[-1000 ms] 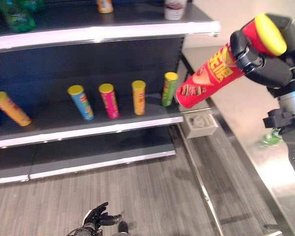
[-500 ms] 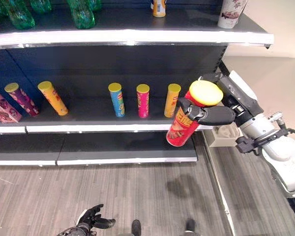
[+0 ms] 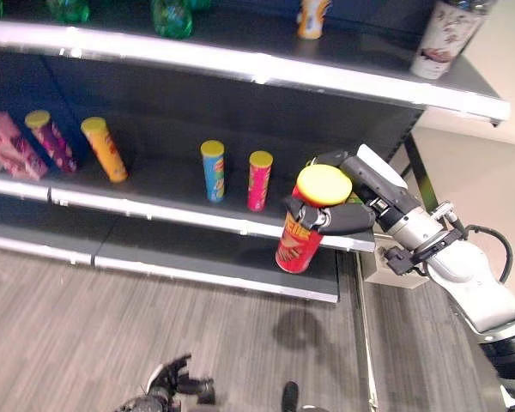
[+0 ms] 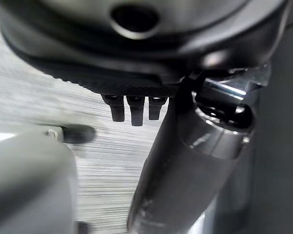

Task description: Put the goods on the table back onto the shelves and tidy them up.

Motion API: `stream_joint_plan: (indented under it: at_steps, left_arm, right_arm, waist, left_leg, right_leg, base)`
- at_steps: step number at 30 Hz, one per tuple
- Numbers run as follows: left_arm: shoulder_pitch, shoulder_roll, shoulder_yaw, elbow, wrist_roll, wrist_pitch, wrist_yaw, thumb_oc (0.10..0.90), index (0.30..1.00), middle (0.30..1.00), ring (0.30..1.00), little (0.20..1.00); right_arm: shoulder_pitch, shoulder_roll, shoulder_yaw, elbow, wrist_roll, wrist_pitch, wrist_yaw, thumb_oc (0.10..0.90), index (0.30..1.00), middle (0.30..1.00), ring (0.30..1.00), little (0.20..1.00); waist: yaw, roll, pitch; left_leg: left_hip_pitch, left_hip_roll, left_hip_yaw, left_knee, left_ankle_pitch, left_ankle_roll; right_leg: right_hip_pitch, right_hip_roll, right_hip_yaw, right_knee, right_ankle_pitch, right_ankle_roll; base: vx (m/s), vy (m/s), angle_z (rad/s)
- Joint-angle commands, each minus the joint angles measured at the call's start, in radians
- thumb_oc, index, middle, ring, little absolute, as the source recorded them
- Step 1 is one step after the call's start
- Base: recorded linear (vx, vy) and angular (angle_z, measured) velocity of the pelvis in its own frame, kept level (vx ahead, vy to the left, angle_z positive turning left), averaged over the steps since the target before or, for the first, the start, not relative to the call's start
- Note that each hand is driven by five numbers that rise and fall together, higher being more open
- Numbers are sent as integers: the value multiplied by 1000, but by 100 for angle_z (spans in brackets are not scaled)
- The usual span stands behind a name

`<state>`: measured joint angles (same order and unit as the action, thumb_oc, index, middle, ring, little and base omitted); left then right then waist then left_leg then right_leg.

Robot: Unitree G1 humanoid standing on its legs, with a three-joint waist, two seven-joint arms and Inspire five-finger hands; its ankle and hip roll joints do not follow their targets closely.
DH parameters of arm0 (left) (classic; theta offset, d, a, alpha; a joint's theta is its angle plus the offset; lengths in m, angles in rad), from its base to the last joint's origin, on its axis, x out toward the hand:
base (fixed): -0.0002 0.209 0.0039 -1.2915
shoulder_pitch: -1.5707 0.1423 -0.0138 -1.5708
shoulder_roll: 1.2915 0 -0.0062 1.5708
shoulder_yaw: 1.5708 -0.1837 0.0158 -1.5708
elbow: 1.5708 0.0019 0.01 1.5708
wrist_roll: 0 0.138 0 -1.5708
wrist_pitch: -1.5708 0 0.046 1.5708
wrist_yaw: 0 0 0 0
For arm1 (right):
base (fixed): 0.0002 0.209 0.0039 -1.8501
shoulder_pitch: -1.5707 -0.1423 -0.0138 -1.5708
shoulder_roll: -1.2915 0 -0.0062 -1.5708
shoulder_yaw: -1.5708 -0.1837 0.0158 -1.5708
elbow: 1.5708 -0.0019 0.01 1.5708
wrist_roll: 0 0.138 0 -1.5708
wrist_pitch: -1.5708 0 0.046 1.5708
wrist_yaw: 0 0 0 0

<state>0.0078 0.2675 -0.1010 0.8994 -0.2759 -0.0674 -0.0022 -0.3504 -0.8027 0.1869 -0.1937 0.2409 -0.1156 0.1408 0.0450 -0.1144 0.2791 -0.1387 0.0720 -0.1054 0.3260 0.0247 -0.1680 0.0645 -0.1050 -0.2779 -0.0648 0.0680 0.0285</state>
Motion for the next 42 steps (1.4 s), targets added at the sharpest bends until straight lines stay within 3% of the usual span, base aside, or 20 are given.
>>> stream_joint_plan:
  at_steps: [1,3,4,5,7,8,10,11,13,16,20,22,24,27,29,33,34,36,37,42]
  left_arm:
    - [19,46,-6,-35,-53,-38,29,800,900,900,900,900]
    - [24,53,1,-35,-56,-42,43,800,900,900,900,900]
    - [24,53,1,-35,-56,-42,44,800,900,900,900,900]
    - [25,54,-6,-30,-46,-40,50,800,900,900,900,900]
    - [33,56,-2,-28,-43,-40,51,800,900,900,900,900]
    - [25,62,-10,-8,-15,-37,46,800,900,900,900,900]
    - [28,100,-11,6,28,-37,35,800,900,900,900,900]
    - [28,100,-10,6,28,-37,34,800,900,900,900,900]
    - [28,118,-4,17,49,-34,28,800,900,900,900,900]
    - [20,119,3,35,42,-30,25,800,900,900,900,900]
    - [32,93,5,20,29,-23,23,800,900,900,900,900]
    - [25,77,2,53,51,-9,26,800,900,900,900,900]
    - [33,36,-15,10,51,-24,16,800,900,900,900,900]
    - [37,35,-39,-59,21,-20,5,800,900,900,900,900]
    - [33,28,-43,-56,5,-18,12,800,900,900,900,900]
    - [44,33,-38,-58,-10,-19,25,800,900,900,900,900]
    - [44,33,-38,-58,-10,-19,25,800,900,900,900,900]
    - [55,39,-35,-76,-25,-23,37,800,900,900,900,900]
    - [62,47,-39,-81,-18,-22,42,800,900,900,900,900]
    - [47,70,-55,-66,30,-27,29,800,900,900,900,900]
  right_arm:
    - [-126,-36,-99,-102,22,-85,-78,400,300,300,300,300]
    - [-118,-35,-106,-109,19,-88,-86,400,300,300,300,300]
    - [-117,-35,-106,-110,19,-88,-86,400,300,300,300,300]
    - [-89,-37,-129,-116,9,-84,-89,400,300,300,300,300]
    - [-73,-35,-138,-117,-8,-74,-87,400,300,300,300,300]
    - [-43,-7,-145,-101,-35,-64,-87,400,300,300,300,300]
    - [-95,25,-86,-84,-74,-60,-97,400,300,300,300,300]
    - [-98,25,-83,-82,-74,-61,-98,400,300,300,300,300]
    - [-107,44,-63,-61,-80,-57,-92,400,300,300,300,300]
    - [-115,37,-51,-39,-85,-56,-84,400,300,300,300,300]
    - [-120,40,-47,-28,-79,-62,-95,400,300,300,300,300]
    - [-89,27,-78,-31,-87,-63,-106,400,300,300,300,300]
    - [-62,18,-95,-51,-103,-52,-94,400,300,300,300,300]
    - [-68,9,-108,-56,-75,-67,-103,400,300,300,300,300]
    - [-76,11,-99,-40,-78,-67,-108,400,300,300,300,300]
    - [-65,12,-93,-37,-86,-54,-112,400,300,300,300,300]
    - [-65,12,-93,-37,-86,-54,-112,400,300,300,300,300]
    - [-63,16,-87,-42,-83,-53,-117,400,300,300,300,300]
    - [-49,22,-96,-41,-92,-49,-120,400,300,300,300,300]
    - [-32,42,-102,-49,-163,-41,-120,400,300,300,300,300]
  waist:
    - [6,12,-45]
    - [10,30,-61]
    - [11,31,-64]
    - [5,54,-83]
    - [5,62,-98]
    - [-2,57,-109]
    - [13,66,-89]
    - [14,64,-88]
    - [15,86,-78]
    - [-3,101,-68]
    - [-7,83,-67]
    - [-23,73,-66]
    - [-23,69,-83]
    - [-23,58,-36]
    - [-10,68,-14]
    - [7,60,-30]
    - [8,60,-29]
    - [9,78,-41]
    - [3,101,-58]
    - [-13,113,-80]
  left_leg:
    - [80,124,60,-83,-29,8]
    - [84,188,44,-260,16,-4]
    - [91,191,47,-274,23,-5]
    - [70,205,52,-325,65,-24]
    - [90,185,51,-342,39,-13]
    - [102,131,84,-329,5,13]
    - [136,54,146,-340,-17,81]
    - [137,53,149,-342,-17,81]
    - [171,32,173,-375,-11,101]
    - [197,4,176,-413,1,113]
    - [199,-52,179,-413,-4,117]
    - [213,-77,163,-413,-21,123]
    - [207,-92,150,-378,-40,120]
    - [80,-81,155,-36,-79,59]
    - [18,-49,132,54,-42,32]
    - [30,69,98,-162,-15,46]
    - [33,69,99,-164,-14,46]
    - [24,128,27,-283,65,21]
    - [19,143,-1,-332,98,-3]
    - [63,73,39,-330,44,30]
  right_leg:
    - [28,-66,16,4,-36,126]
    - [28,-89,40,-14,-36,154]
    - [28,-86,41,-14,-36,153]
    - [38,-137,45,-20,-25,179]
    - [41,-166,53,-17,-13,191]
    - [21,-237,57,22,51,208]
    - [-64,-307,49,164,123,181]
    - [-69,-309,53,171,120,181]
    - [-90,-298,21,264,81,160]
    - [-130,-142,35,321,-39,129]
    - [-131,18,24,168,-72,80]
    - [-116,63,81,92,-64,66]
    - [-46,54,62,17,-47,73]
    - [-1,43,33,-7,-50,56]
    - [33,48,26,-18,-66,48]
    - [40,7,48,-22,-79,81]
    - [40,7,48,-22,-79,81]
    - [40,-10,76,-22,-97,98]
    - [58,-47,99,-22,-114,120]
    - [56,-138,122,10,-68,150]
  base:
    - [164,188,2]
    - [140,250,10]
    - [153,421,-1]
    - [186,472,-12]
    - [175,496,-12]
    - [124,498,-27]
    - [70,672,-53]
    - [-7,500,-56]
    - [21,367,-41]
    - [61,315,-5]
    - [77,124,10]
    - [161,78,60]
    - [164,32,89]
    - [21,-49,18]
    - [34,53,54]
    - [160,146,6]
    - [126,171,-9]
    - [211,365,-47]
    - [308,564,-61]
    - [177,435,-41]
